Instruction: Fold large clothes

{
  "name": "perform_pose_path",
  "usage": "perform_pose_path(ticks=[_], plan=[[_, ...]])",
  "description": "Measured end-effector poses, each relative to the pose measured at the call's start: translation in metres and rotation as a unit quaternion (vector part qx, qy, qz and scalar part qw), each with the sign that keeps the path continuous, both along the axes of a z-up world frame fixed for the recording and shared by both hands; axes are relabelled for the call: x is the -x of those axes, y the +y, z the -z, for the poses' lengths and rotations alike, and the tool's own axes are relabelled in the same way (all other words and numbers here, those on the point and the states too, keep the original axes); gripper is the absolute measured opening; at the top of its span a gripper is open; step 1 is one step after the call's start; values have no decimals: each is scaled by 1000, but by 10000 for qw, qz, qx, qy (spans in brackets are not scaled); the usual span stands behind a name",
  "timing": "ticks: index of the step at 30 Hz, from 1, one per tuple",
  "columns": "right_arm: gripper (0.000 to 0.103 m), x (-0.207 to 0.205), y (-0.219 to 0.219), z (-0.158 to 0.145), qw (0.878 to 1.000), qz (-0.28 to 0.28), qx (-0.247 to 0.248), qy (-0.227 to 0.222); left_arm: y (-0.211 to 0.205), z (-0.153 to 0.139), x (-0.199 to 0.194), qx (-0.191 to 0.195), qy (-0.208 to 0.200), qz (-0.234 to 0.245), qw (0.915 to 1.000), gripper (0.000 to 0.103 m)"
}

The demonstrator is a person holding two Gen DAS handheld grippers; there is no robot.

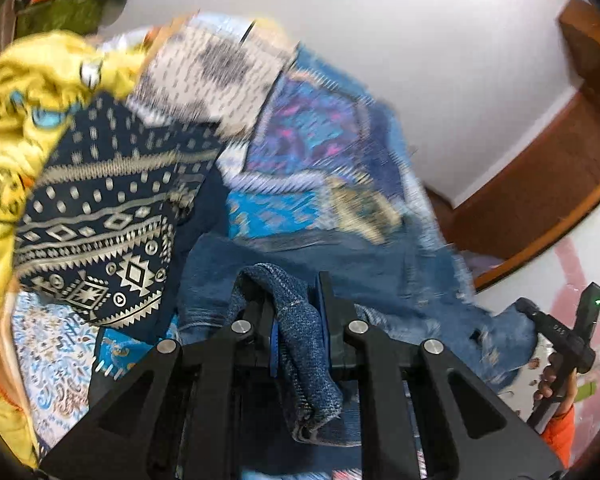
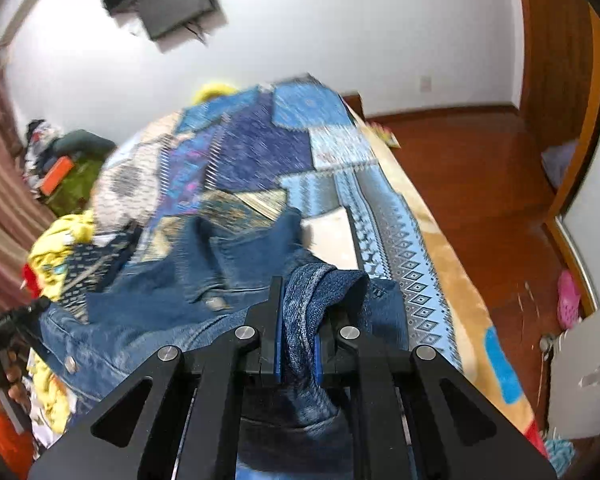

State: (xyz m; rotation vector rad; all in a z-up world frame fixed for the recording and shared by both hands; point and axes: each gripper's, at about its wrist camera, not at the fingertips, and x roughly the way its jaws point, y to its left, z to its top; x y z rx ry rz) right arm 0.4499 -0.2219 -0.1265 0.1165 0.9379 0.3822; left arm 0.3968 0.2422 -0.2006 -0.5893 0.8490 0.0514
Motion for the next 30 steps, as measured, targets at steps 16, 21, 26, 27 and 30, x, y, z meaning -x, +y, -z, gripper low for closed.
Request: perform_pose_path(ticks=[16, 21, 26, 27, 30], plan=[[19, 12, -24, 23, 9873, -1445, 565, 354, -9, 56, -23, -294, 514, 520, 9969, 18], [29, 27, -26, 11, 9818, -1602, 1013, 106, -14, 50, -22, -488, 566, 589, 9955, 18], [43, 35, -70, -3, 9840, -659, 1630, -299, -9, 55, -20, -403, 702, 455, 9957, 18], [43, 37, -77, -3, 9861, -566, 1545, -242, -11, 53, -18, -434, 687, 443, 9957, 19], [43, 50, -93, -6, 9899, -317, 1364, -228, -28, 30, -5, -877, 515, 581, 9931, 21]])
